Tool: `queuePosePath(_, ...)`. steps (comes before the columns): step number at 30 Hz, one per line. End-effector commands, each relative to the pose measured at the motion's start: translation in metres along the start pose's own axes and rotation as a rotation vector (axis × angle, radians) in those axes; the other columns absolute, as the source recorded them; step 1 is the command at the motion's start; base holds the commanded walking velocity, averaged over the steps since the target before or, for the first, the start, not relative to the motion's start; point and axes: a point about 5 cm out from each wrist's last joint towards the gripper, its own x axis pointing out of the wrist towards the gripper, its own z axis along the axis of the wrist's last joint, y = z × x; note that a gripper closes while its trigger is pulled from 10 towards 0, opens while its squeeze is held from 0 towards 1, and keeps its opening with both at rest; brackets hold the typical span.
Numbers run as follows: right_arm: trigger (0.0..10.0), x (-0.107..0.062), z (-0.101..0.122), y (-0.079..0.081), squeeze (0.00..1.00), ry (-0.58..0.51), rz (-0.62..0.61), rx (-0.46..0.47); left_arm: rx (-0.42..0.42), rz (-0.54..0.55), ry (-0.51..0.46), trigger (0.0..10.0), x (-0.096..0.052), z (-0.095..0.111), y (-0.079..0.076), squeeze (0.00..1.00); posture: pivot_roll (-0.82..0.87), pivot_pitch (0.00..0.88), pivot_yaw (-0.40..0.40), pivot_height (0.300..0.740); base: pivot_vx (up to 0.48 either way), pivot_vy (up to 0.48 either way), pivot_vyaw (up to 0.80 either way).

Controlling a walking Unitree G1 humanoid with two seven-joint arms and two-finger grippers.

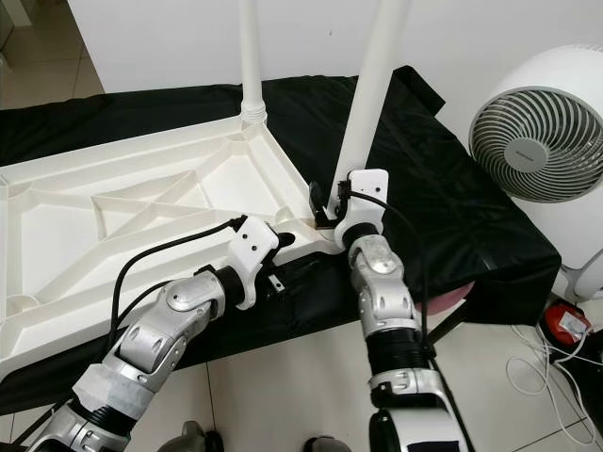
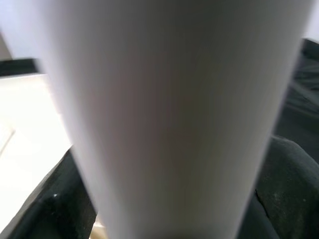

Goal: Building children table

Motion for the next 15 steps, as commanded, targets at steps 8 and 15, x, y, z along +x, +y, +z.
queuePosePath(8, 10.0, 0.001, -0.012, -0.013, 0.00, 0.065, 0.236, -0.113, 0.014, -0.024, 0.001, 10.0, 0.003, 0.001, 0.001, 0.00, -0.09, 0.073, -0.001, 0.740, 0.000, 0.000, 0.00)
queuePosePath(15, 10.0, 0.009, -0.008, -0.019, 0.00, 0.113, 0.472, -0.240, 0.030, -0.028, -0.002, 10.0, 0.005, 0.003, 0.004, 0.00, -0.08, 0.066, 0.002, 0.740, 0.000, 0.000, 0.00)
